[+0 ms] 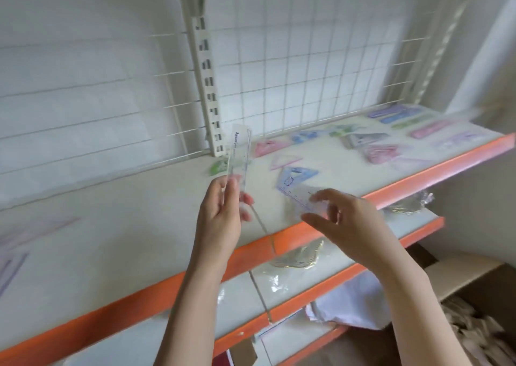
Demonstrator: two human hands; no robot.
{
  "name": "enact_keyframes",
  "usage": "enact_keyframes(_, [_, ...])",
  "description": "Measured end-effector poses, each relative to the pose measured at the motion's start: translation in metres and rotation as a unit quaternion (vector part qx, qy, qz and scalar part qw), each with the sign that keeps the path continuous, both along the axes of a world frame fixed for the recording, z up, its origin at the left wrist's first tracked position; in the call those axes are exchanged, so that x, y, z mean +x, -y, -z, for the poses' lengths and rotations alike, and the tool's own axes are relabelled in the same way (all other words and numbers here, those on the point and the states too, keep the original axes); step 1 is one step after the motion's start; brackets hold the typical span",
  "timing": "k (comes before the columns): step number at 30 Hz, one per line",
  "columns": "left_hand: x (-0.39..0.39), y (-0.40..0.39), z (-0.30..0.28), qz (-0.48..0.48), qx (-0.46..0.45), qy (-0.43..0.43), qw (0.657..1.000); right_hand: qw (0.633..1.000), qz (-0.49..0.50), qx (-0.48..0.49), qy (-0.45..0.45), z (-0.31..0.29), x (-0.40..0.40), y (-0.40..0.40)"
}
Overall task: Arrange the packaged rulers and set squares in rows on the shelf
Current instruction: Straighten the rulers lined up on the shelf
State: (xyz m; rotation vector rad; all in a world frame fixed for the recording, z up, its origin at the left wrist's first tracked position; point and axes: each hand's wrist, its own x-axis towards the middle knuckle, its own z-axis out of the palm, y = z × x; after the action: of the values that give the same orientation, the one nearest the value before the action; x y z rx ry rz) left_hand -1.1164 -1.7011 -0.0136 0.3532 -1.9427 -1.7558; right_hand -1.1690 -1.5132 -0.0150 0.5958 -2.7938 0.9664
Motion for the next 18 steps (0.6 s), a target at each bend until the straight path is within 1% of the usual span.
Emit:
enact_keyframes(1, [-0.006,-0.016,-0.001,0.012,0.015,-0.002,1.000,1.000,0.008,-0.005,-0.007,0.001,-0.004,-0.015])
enact_keyframes(4, [-0.020,-0.051,-0.003,0.040,-0.004,0.005,0.999,1.000,0.017,-0.009,-0.016,0.004,-0.017,-0.049])
enact_keyframes(6, [-0.026,-0.065,-0.002,0.054,0.003,0.016,0.998,1.000,0.014,-0.012,-0.012,0.006,-0.025,-0.063])
enact_keyframes(9, [-0.036,-0.077,-0.002,0.060,0.048,0.021,0.997,1.000,0.006,-0.020,-0.002,0.009,-0.036,-0.076])
enact_keyframes(12, [-0.052,-0.082,-0.004,0.047,0.108,0.006,0.993,1.000,-0.004,-0.023,0.000,0.010,-0.050,-0.080])
enact_keyframes(16, [-0.077,-0.085,-0.009,0.033,0.146,-0.017,0.989,0.999,-0.002,-0.032,-0.002,0.011,-0.073,-0.082])
enact_keyframes(18, [-0.091,-0.085,-0.010,0.028,0.159,-0.035,0.986,1.000,-0.003,-0.019,-0.007,0.008,-0.086,-0.083])
